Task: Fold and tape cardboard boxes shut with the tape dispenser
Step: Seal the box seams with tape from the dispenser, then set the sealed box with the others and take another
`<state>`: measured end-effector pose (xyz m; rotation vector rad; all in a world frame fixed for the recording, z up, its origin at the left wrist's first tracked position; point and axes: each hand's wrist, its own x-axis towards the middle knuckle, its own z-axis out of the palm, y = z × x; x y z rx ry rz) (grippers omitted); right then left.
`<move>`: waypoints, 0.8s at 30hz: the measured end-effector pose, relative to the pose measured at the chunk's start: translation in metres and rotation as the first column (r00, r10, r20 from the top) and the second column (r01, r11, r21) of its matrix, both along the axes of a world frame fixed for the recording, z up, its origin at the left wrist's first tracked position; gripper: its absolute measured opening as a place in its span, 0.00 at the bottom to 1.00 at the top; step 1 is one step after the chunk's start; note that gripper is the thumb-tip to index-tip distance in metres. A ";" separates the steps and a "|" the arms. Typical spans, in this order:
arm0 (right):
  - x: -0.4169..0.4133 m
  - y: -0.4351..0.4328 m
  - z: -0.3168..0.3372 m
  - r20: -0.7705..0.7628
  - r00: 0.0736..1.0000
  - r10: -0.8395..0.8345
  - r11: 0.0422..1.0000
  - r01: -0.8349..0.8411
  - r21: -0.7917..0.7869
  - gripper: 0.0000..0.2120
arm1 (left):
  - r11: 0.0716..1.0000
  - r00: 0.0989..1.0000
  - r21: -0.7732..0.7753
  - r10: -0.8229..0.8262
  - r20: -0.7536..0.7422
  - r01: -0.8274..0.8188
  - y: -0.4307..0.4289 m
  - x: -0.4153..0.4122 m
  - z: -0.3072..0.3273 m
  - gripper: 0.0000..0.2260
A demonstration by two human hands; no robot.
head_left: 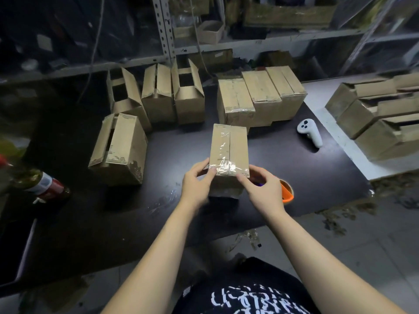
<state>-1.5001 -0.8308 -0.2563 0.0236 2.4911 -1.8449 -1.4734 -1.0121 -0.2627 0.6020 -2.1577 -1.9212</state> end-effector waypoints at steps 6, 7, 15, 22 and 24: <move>-0.032 -0.005 0.007 0.044 0.999 -0.032 0.999 0.033 -0.016 0.17 | 0.999 0.999 0.011 -0.040 0.035 0.039 -0.004 -0.037 0.004 0.17; -0.040 -0.007 0.007 0.043 0.998 -0.042 0.999 0.043 -0.023 0.17 | 0.999 0.998 0.015 -0.041 0.037 0.041 -0.004 -0.044 0.004 0.17; -0.107 -0.017 0.002 0.083 0.994 -0.066 0.996 0.070 -0.050 0.17 | 1.000 0.997 0.002 -0.031 0.071 0.031 -0.005 -0.103 0.003 0.18; -0.166 -0.021 0.001 0.093 0.994 -0.048 0.999 0.050 -0.021 0.19 | 1.000 0.995 0.008 -0.005 0.104 0.005 -0.004 -0.151 0.003 0.21; -0.179 -0.022 0.004 0.093 0.995 -0.035 0.999 0.036 -0.008 0.19 | 1.000 0.993 0.013 0.008 0.118 -0.009 -0.003 -0.162 0.004 0.22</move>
